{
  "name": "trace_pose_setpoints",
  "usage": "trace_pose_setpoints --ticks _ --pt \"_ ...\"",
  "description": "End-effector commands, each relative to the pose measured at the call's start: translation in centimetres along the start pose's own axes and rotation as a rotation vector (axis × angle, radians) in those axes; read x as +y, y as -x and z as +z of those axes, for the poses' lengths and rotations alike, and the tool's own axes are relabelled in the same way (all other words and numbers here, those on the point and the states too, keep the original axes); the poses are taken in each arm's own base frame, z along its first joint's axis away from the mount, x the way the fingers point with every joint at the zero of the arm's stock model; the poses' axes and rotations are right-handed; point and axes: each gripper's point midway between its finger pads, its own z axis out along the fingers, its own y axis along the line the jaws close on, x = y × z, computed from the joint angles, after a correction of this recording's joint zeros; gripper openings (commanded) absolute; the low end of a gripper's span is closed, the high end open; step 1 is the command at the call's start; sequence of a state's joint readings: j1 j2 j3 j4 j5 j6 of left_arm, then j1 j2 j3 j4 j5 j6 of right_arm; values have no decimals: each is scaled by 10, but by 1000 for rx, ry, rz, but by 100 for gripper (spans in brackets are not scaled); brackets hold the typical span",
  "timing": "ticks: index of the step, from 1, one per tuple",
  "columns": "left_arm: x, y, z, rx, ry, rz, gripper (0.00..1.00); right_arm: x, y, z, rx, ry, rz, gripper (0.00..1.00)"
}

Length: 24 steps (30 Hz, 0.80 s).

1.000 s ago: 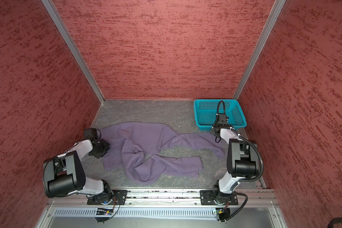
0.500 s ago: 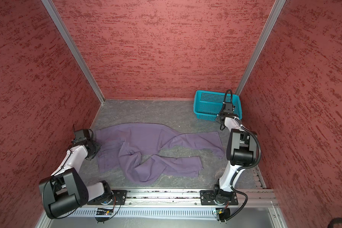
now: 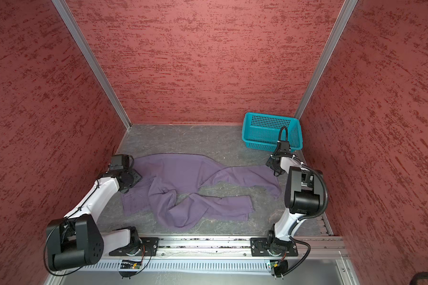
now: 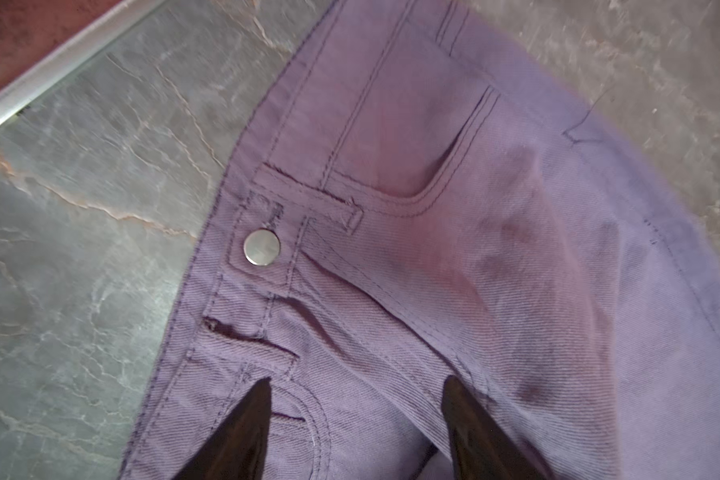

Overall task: Fold and stack the trousers
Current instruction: 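Grasp the trouser leg end with the right gripper and pull it toward the robot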

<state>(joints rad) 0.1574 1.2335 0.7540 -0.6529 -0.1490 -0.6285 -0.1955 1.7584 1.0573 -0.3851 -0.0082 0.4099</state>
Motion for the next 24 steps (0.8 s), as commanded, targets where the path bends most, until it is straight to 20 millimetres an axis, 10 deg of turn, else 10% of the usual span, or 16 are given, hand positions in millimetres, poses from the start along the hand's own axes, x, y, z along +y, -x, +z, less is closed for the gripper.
trace_pose_setpoints --ticks 1,9,13,16,24 --pt "5 -13 6 35 10 3 69 2 6 8 1 1 -33 57" --pt "7 -14 8 38 18 6 73 17 -15 43 102 -36 -117 55" --pt "8 -17 12 44 20 7 73 20 -28 47 119 -33 -133 22" --pt "10 -20 16 55 26 8 73 18 -28 41 100 -33 -118 1" --pt "12 -30 25 83 22 10 73 37 2 -3 -1 30 -98 0"
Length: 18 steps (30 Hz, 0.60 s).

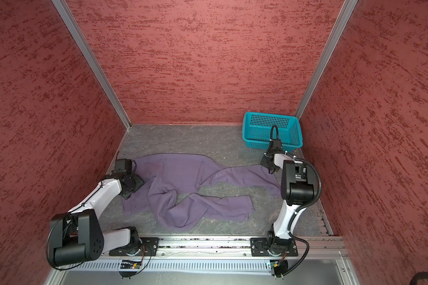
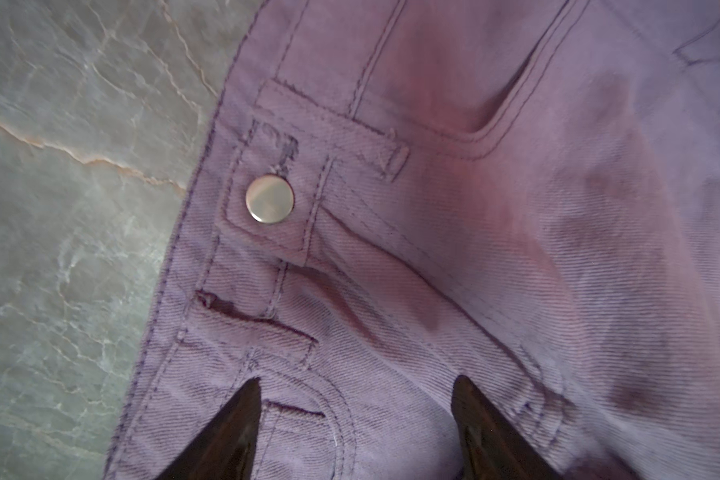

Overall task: Fold and stack the trousers
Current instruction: 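Grasp the trouser leg end with the right gripper and pull it toward the robot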

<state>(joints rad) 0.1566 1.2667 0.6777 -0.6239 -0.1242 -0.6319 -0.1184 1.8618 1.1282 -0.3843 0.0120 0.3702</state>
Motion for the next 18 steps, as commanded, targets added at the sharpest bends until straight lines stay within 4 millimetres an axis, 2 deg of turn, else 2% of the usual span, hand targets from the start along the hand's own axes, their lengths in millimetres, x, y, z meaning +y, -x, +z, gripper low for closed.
trace_pose_setpoints --ticks 1,6,8,11,14,16,18 --pt "-2 -3 6 9 -14 0 73 10 20 -34 -59 33 7 0" --pt "-2 -5 11 23 -24 -2 73 24 83 -86 -172 13 -24 0" --pt "-2 -7 12 27 -30 -4 73 32 112 -115 -233 21 -25 0" --pt "2 -9 15 37 -32 -16 73 38 142 -159 -330 39 -6 0" --pt "5 -10 16 40 -46 -38 73 30 151 -197 -439 44 40 0" --pt "7 -10 18 44 -56 -56 73 16 140 -208 -493 43 86 0" --pt "8 -10 19 50 -67 -66 73 -4 118 -209 -527 38 143 0"
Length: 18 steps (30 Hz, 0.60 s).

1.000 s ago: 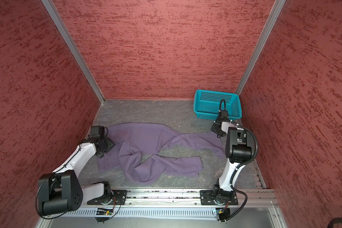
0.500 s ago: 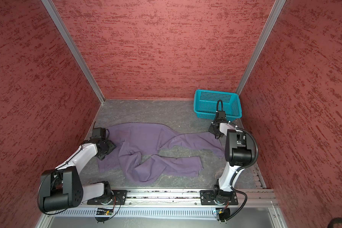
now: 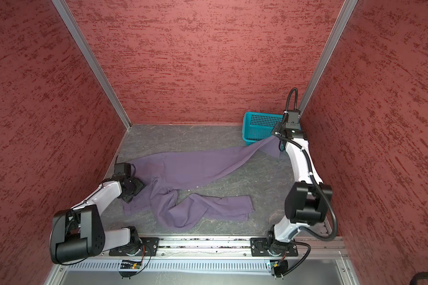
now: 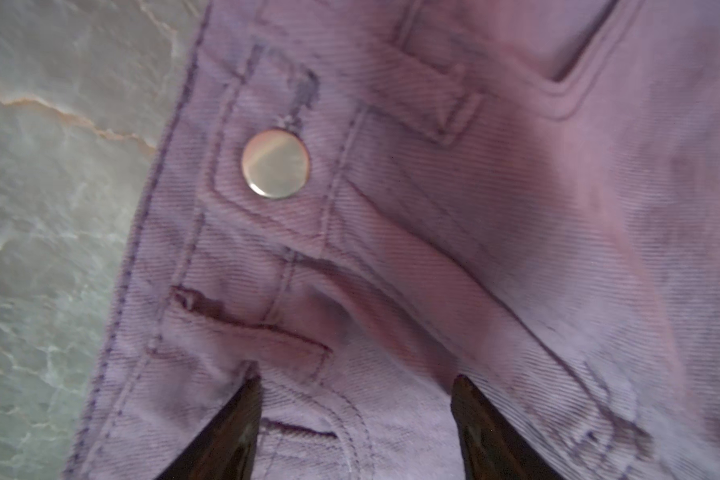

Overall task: Fold and stack the trousers
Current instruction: 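Grasp the trouser leg end with the right gripper and pull it toward the robot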

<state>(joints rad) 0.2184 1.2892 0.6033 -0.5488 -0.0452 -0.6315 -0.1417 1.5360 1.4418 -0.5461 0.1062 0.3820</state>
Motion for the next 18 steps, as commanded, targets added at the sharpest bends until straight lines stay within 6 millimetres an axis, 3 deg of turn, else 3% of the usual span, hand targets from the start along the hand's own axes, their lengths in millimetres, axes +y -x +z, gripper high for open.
trace_pose_setpoints --ticks 1,4,7,10,12,15,18 --pt "-3 3 0 -4 -45 -15 73 -45 -24 -17 -59 -97 99 0" --pt "-3 4 0 2 -59 -18 73 -102 -89 -9 2 -201 217 2" --pt "-4 5 -2 3 -69 -19 73 -155 -151 3 122 -257 380 25" --pt "-4 7 -5 -3 -75 -21 73 -182 -189 11 214 -217 531 38" --pt "-4 8 -7 -9 -79 -22 73 -191 -190 10 213 -199 570 39" --pt "-4 8 -10 -12 -82 -27 73 -185 -174 7 181 -171 553 40" --pt "-6 6 -15 -11 -91 -20 73 -176 -164 9 196 -125 533 48"
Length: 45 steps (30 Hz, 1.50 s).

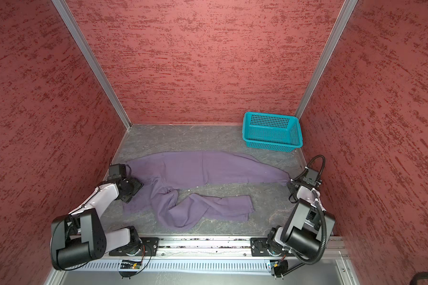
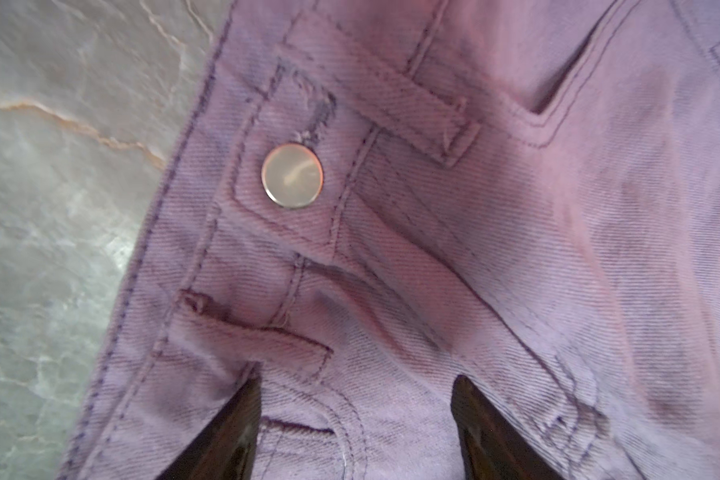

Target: Fold and stack the trousers

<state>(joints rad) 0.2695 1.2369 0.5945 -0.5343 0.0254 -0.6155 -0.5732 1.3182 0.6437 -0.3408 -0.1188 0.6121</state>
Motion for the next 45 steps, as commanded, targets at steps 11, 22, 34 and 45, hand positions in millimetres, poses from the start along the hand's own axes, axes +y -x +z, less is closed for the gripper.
trace_pose_setpoints --ticks 11,22,34,45 --pt "-98 -25 -76 -155 -165 343 71 51 -38 10 128 112 -177 75" --pt "-157 -109 -31 5 -178 564 69 59 -56 32 192 99 -117 63" --pt "-170 -128 -4 77 -157 610 69 159 45 -25 15 195 -177 0" --pt "-149 -138 16 137 -115 563 68 153 28 -58 -106 324 -246 0"
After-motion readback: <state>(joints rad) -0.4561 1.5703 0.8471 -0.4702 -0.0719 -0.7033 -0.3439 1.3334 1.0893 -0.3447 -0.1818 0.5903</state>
